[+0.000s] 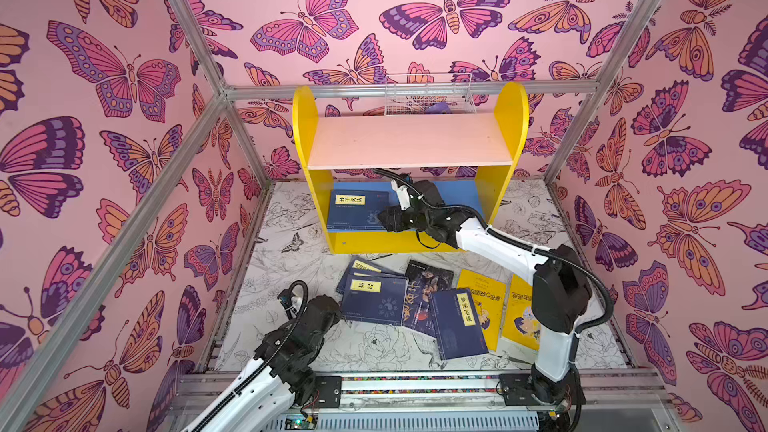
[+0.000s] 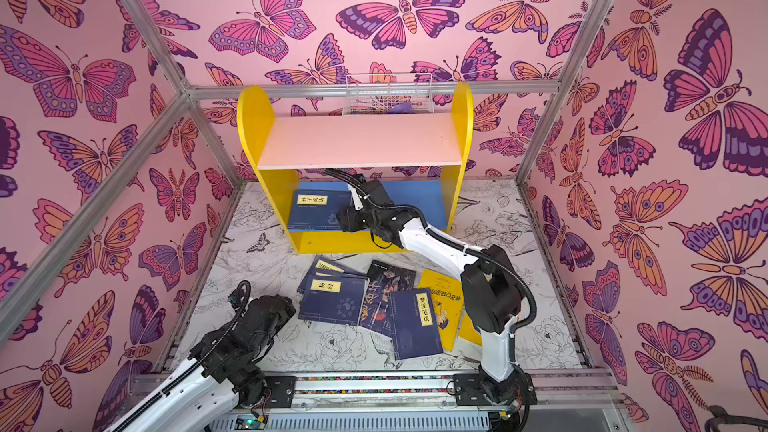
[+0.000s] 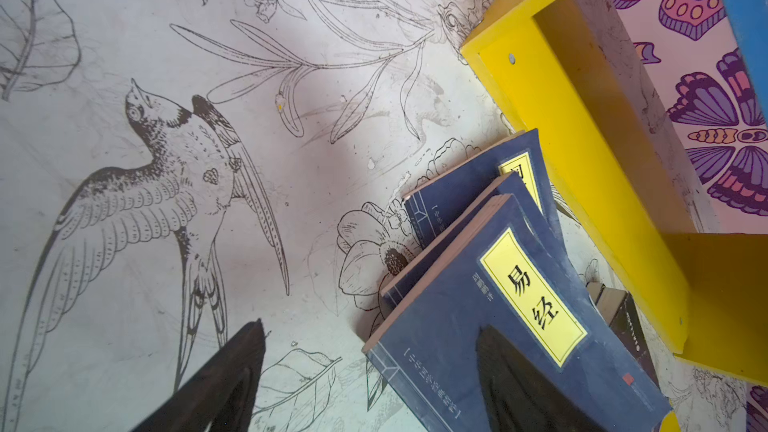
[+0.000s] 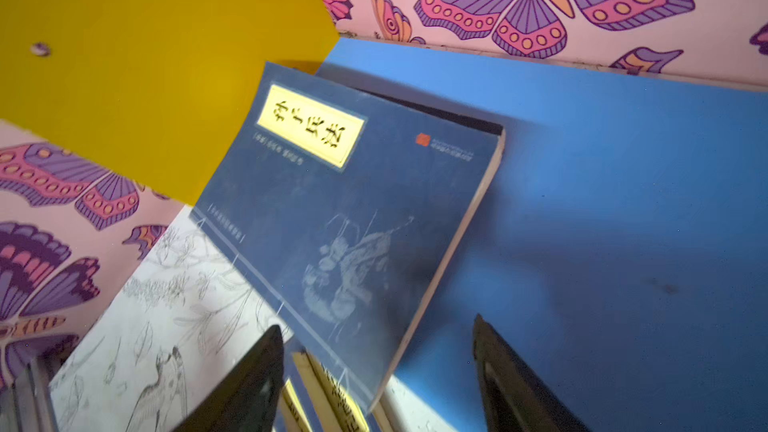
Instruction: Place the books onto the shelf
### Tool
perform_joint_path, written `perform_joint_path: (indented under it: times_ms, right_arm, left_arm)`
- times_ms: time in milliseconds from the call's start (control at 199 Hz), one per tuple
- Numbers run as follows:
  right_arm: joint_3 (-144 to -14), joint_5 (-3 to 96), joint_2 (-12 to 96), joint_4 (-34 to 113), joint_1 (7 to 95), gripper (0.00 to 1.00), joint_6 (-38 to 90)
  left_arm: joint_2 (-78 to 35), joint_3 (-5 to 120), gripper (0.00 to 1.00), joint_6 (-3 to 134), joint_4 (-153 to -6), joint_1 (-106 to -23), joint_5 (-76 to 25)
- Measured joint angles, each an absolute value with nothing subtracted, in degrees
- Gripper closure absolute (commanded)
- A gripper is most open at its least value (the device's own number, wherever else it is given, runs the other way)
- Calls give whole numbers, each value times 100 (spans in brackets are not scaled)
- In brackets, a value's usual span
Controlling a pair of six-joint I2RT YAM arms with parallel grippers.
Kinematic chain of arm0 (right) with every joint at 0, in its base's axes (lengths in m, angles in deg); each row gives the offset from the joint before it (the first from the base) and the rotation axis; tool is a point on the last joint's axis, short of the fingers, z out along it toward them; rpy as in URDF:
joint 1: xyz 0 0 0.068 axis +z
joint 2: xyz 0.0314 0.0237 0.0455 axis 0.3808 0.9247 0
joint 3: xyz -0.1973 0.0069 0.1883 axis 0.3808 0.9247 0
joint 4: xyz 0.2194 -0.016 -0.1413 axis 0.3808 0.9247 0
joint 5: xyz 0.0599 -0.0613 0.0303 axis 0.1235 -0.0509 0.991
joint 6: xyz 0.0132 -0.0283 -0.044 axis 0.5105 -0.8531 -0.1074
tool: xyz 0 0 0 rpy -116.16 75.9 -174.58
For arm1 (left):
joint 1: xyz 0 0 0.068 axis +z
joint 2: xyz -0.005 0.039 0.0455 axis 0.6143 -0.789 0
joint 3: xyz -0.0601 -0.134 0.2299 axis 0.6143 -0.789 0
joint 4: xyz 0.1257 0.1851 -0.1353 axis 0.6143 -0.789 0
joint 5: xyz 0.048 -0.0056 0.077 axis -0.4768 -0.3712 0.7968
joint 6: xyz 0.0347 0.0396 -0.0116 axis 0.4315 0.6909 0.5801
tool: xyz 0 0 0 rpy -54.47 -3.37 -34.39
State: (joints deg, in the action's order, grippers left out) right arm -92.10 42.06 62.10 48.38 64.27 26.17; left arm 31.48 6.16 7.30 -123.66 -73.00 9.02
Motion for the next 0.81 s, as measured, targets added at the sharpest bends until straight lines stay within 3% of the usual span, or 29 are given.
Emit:
perform_joint_path:
  times_ms: [282, 806]
  right_arm:
    - [-9199, 4673, 6066, 5516, 6427, 28, 1541]
    - [-10110, 4422, 6855, 6410, 6471, 31, 765]
  left_arm:
    - [3124, 616, 17, 752, -12315, -7300, 904]
    - [3080, 616, 17, 697, -12243, -7300, 904]
